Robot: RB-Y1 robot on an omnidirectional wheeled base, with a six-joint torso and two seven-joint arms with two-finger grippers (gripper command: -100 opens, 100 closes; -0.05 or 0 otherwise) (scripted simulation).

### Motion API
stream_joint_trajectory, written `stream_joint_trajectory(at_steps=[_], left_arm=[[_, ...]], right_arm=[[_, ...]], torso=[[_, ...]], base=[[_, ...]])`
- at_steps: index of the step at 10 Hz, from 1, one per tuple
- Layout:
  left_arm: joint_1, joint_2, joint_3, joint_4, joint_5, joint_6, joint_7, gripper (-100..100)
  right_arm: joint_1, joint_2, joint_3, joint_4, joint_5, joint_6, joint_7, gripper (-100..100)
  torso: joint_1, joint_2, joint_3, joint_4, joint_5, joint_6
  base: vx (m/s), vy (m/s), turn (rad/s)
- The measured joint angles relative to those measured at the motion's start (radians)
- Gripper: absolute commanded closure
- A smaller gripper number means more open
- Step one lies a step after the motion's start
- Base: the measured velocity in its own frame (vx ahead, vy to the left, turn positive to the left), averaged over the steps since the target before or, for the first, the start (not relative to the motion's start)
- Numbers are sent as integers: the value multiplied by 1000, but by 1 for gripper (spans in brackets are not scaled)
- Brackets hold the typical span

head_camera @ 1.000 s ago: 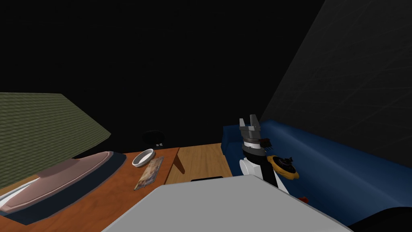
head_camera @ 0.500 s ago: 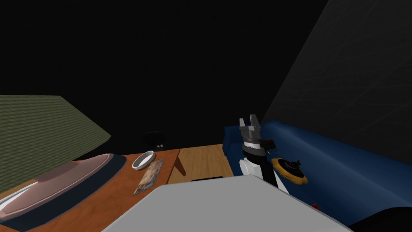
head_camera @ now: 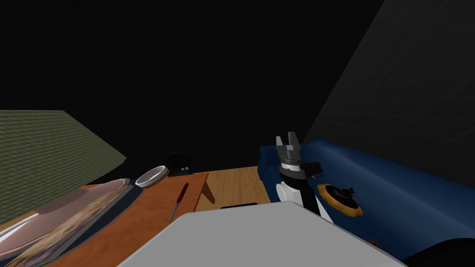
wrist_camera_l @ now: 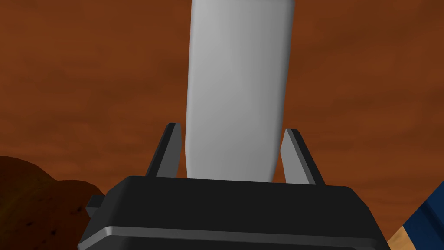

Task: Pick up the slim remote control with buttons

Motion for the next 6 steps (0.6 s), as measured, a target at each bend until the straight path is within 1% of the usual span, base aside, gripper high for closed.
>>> stream_joint_trajectory(at_steps=[3,4,5,6], left_arm=[[64,-30,25,-76,-14,2,-1,100],[96,-47,32,-118,-33,2,16,100],[114,-56,39,-142,-36,3,18,100],[119,-58,41,-151,-35,2,15,100]], right_arm=[[0,0,0,0,0,0,0,0],[0,0,0,0,0,0,0,0],[0,0,0,0,0,0,0,0],[0,0,0,0,0,0,0,0]], torso=[[0,-1,-1,0,0,1],[0,-1,-1,0,0,0],[0,-1,-1,0,-1,1],[-1,0,0,0,-1,2]], base=[[64,48,30],[53,38,-30],[25,16,-1],[6,2,0]])
